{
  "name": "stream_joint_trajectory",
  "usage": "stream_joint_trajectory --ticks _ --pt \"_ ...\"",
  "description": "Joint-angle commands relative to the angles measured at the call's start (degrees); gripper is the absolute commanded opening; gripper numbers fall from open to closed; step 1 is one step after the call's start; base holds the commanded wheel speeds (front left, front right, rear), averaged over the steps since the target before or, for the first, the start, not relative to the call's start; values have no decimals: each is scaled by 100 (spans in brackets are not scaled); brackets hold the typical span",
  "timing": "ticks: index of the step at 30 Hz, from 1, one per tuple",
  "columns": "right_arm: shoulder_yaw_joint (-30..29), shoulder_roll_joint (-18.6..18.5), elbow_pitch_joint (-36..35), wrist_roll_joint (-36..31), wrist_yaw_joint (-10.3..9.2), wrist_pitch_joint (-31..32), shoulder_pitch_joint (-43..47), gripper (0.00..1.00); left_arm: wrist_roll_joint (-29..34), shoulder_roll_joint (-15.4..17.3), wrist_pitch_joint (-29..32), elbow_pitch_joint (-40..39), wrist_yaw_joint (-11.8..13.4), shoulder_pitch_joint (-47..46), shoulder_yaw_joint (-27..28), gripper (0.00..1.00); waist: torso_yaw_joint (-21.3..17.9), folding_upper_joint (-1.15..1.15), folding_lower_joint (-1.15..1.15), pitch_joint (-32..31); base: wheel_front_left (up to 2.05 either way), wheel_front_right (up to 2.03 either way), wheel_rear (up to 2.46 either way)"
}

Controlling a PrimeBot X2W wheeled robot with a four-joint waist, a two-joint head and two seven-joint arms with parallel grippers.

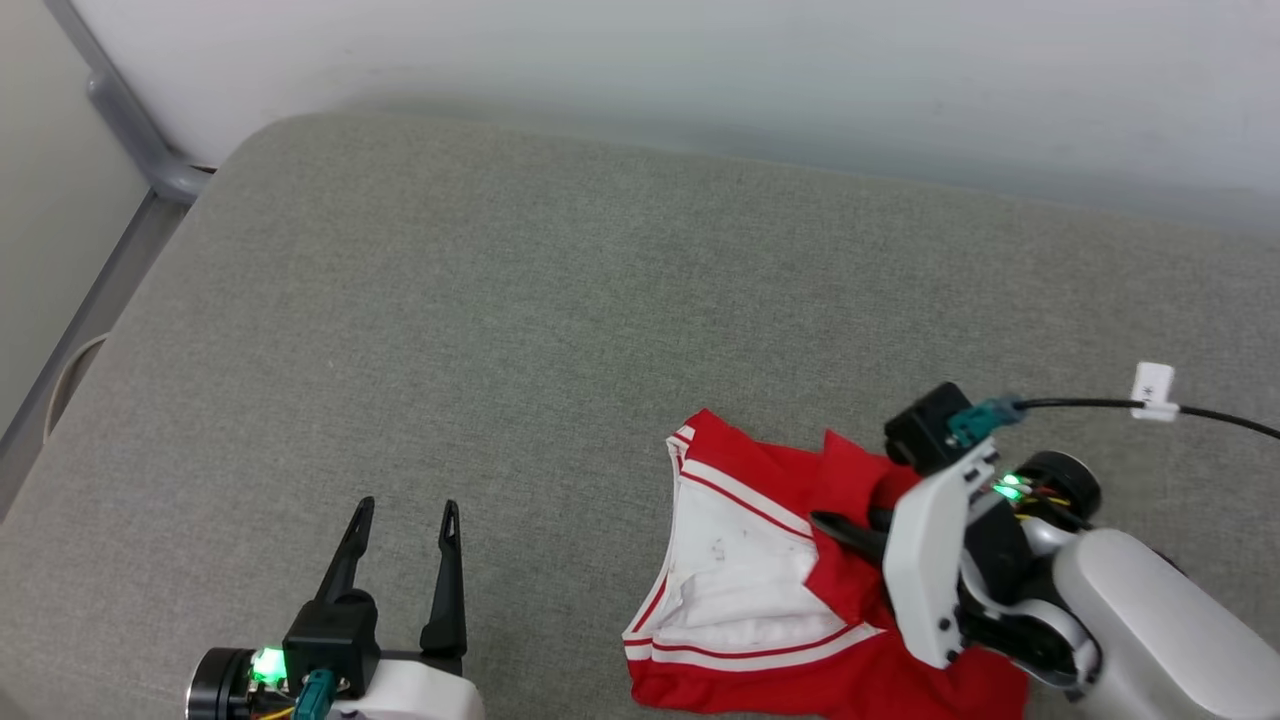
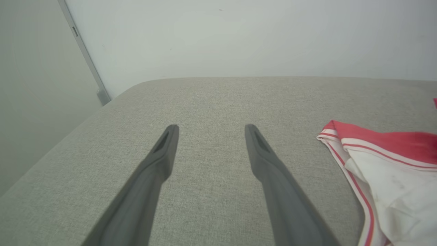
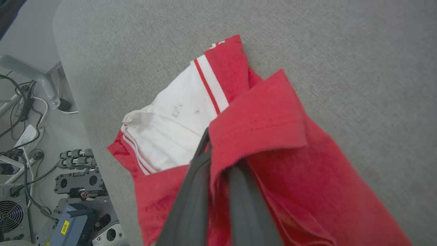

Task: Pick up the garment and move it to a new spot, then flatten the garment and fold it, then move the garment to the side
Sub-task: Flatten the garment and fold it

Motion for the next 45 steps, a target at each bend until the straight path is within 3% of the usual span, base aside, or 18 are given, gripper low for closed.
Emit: stream_joint_trajectory --ticks 1,12,19,20,21,29,35,40,45 --pt "138 158 161 -52 -4 -75 -217 0 17 -10 -13 6 11 -116 -4 100 49 0 0 67 0 0 0" --pt "959 981 1760 -326 -5 -433 -1056 0 -25 -55 -13 51 33 -277 -87 100 159 0 0 294 0 0 0" --pt "1283 1187 2513 -326 -5 -918 -1232 0 -36 -67 -13 85 54 -291 -99 100 158 0 0 260 0 0 0" --pt "1292 1170 2526 -326 -5 -1036 -1278 42 -37 -70 -13 86 52 -259 -88 100 139 0 0 228 0 0 0" --pt "1297 1145 2517 -304 -5 -1153 -1298 100 -33 -70 -13 93 55 -218 -80 100 123 0 0 185 0 0 0" --pt "1069 506 1819 -432 -6 -2175 -1013 100 43 -35 -13 35 50 50 43 100 -166 0 0 -206 0 0 0" --pt "-22 97 1417 -1215 -5 -3066 -531 100 50 18 -13 -10 8 196 103 100 -422 0 0 -442 0 0 0" --pt "-1256 307 1116 -2079 -6 -3656 167 100 58 54 -12 20 4 286 155 100 -607 0 0 -594 0 0 0" --pt "-2509 837 692 -2950 -6 -4166 964 100 61 55 -13 47 -2 349 168 100 -754 0 0 -734 0 0 0"
